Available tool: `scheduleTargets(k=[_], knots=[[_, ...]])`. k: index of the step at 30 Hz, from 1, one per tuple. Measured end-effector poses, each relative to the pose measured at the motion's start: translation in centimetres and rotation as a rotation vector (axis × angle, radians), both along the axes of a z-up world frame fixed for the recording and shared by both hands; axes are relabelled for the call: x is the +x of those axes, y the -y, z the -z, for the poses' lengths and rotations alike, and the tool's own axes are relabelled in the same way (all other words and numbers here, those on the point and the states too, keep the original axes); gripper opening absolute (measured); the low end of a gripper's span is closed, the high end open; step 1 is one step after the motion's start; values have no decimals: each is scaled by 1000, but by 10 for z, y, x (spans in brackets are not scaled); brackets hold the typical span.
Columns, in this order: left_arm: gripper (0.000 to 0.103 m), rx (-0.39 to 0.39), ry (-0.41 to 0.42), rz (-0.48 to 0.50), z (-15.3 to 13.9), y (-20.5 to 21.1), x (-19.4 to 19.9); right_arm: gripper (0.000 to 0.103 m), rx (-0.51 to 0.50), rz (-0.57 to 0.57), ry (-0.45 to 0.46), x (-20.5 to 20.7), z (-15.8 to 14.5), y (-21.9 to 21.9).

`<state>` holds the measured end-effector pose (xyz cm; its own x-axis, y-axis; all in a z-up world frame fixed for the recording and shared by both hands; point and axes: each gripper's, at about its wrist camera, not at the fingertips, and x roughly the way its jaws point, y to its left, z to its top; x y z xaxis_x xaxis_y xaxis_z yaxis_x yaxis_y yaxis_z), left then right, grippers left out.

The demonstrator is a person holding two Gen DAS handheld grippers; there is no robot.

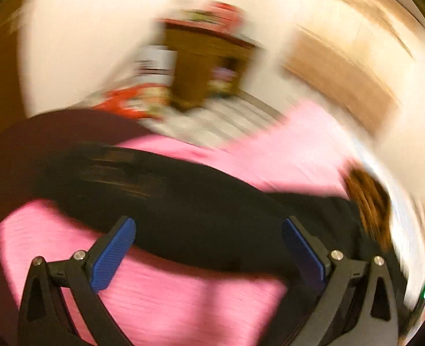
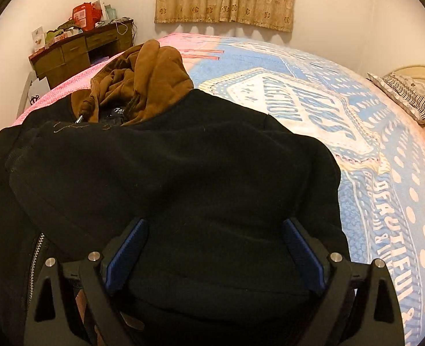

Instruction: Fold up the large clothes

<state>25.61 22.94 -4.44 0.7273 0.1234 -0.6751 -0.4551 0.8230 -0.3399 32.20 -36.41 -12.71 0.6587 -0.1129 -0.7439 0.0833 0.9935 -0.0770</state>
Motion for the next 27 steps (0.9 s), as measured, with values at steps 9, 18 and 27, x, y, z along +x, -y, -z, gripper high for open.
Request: scheduleTargets(k=[9, 18, 27], knots=[[100, -144, -137, -211, 46, -86, 8, 95, -4, 3, 4, -6, 0, -1], [32, -108, -158, -222, 63, -76, 48, 95, -1, 4, 6, -4, 1, -2], [14, 152, 26, -157, -24, -16, 62, 95, 2, 5, 8, -4, 1, -3]])
